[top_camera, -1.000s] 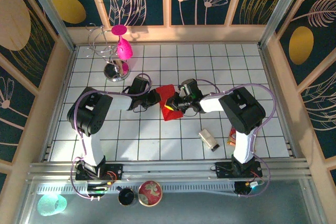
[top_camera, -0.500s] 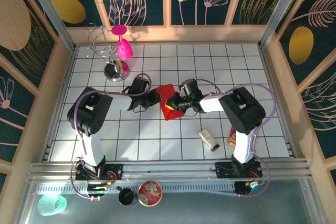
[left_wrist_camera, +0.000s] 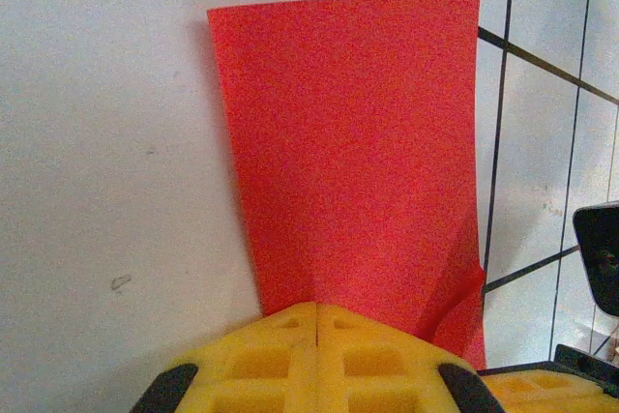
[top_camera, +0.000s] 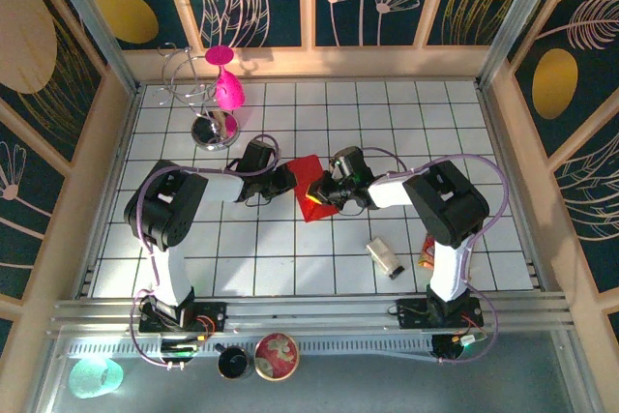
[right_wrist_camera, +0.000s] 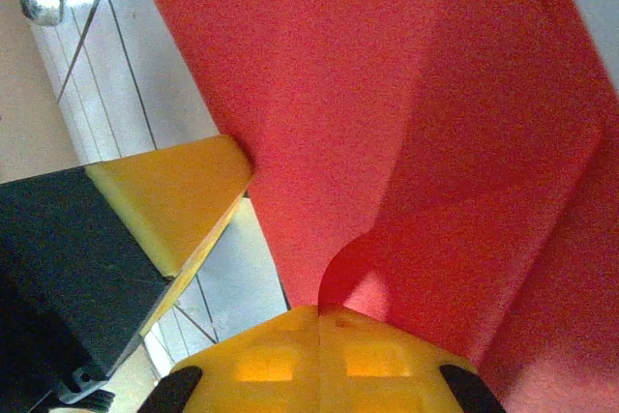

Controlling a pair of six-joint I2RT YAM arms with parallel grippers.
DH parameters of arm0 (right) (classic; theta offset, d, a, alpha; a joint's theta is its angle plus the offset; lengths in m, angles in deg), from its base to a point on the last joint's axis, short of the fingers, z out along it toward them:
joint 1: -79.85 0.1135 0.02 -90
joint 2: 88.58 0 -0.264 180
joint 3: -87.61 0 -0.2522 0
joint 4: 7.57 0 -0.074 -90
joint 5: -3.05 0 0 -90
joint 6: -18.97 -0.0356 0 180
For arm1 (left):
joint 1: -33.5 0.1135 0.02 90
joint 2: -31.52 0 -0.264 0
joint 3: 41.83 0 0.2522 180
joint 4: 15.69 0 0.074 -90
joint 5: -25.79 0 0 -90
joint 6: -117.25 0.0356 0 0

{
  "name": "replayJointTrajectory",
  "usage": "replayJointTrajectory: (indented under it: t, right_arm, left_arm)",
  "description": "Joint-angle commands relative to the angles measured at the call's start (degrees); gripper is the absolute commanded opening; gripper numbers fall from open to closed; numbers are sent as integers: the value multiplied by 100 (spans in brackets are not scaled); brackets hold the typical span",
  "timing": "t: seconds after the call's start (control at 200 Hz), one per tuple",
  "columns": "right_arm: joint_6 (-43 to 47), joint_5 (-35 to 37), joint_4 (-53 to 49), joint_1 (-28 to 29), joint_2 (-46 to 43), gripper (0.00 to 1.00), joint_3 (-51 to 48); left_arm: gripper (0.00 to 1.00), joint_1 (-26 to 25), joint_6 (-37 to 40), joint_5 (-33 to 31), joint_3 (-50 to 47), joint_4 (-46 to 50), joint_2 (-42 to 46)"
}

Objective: Fold a paper plane with a square sheet of paper (pick it up from the middle)
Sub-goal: Fold the triangle a second time at the center of the table.

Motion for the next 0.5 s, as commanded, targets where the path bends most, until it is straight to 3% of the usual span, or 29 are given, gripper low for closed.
replayJointTrajectory:
  t: [0.0, 0.496]
  right_arm:
    - [-37, 127, -44, 55, -109, 2, -82]
    - [-182, -95, 402, 64, 1, 2, -117]
  left_arm:
    - [5, 2, 195, -65, 64, 362, -311]
    - [5, 8, 165, 49, 65, 287, -338]
